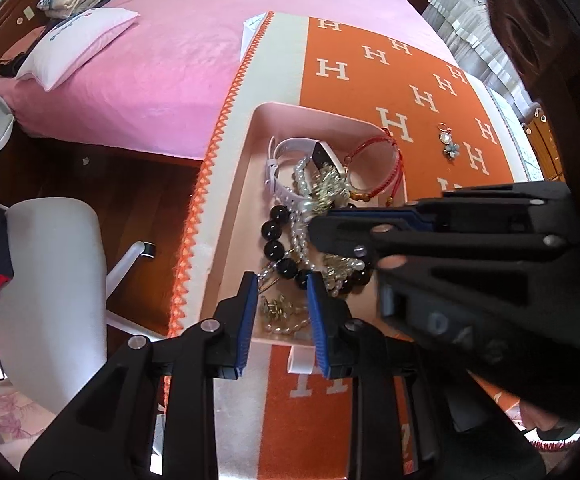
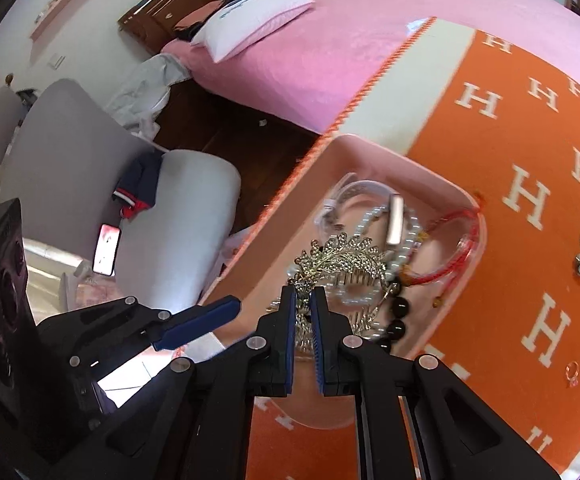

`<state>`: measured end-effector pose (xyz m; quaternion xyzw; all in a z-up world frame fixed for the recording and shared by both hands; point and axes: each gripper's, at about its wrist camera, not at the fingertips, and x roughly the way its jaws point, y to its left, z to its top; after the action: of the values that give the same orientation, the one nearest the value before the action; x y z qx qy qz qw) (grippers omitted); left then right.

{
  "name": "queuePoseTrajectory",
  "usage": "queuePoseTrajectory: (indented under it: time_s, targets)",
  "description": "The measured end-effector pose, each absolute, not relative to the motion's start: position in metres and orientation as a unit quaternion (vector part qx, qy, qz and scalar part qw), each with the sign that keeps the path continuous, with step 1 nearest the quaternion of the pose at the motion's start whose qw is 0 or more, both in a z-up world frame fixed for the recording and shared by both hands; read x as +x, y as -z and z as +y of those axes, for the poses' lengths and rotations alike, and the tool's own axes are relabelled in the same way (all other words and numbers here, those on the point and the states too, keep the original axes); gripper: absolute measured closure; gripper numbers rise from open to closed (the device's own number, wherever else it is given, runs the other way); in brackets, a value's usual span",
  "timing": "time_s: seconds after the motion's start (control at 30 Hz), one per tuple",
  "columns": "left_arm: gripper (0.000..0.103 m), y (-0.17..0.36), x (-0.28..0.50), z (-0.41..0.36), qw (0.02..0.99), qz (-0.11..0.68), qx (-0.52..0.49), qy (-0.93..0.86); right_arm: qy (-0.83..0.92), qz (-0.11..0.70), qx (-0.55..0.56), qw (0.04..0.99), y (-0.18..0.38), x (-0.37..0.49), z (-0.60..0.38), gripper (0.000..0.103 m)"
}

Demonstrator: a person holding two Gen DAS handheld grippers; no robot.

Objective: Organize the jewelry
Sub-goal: 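Carry the charm into the pink tray with the left tool while the right drops the hair comb there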

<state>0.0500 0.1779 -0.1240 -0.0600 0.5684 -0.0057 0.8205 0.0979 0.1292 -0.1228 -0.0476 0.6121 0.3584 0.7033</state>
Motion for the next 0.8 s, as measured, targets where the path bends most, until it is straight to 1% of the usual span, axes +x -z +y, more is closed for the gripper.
queuePoseTrajectory:
  time_s: [0.03,0.1,0.13,0.3,0.37,0.43,0.5,0.53,0.8]
  targets:
    - [0.067,0.123,0.049,0.179,0.821,0.568,-0.061,0.005,-0.361,0.611,-0.053,0.702,0.123,0.096,0.133,0.095]
    - [0.057,0.121,0.045,0.183,0.824,0.563,-0.065,0.002,-0.368,0.609,-0.060,0.700,0.123,0.092,0.142,0.095]
    - [0.055,0.119,0.044,0.184,0.825,0.562,-0.067,0.000,-0.368,0.610,-0.063,0.699,0.123,0.090,0.145,0.095]
    - [0.055,0.117,0.036,0.193,0.820,0.567,-0.076,-0.007,-0.359,0.623,-0.079,0.691,0.130,0.086,0.153,0.095]
    - [0.055,0.115,0.034,0.195,0.820,0.566,-0.079,-0.009,-0.354,0.634,-0.078,0.683,0.133,0.085,0.154,0.092]
    - [0.055,0.112,0.031,0.199,0.821,0.565,-0.084,-0.010,-0.353,0.635,-0.072,0.683,0.132,0.083,0.151,0.080]
    - [0.055,0.108,0.029,0.202,0.822,0.562,-0.087,-0.011,-0.351,0.628,-0.067,0.691,0.125,0.081,0.144,0.071]
    - [0.055,0.107,0.028,0.203,0.823,0.561,-0.088,-0.011,-0.351,0.624,-0.065,0.695,0.121,0.079,0.140,0.069]
    - [0.054,0.093,0.022,0.202,0.820,0.567,-0.077,-0.001,-0.332,0.621,-0.005,0.710,0.093,0.061,0.087,0.069]
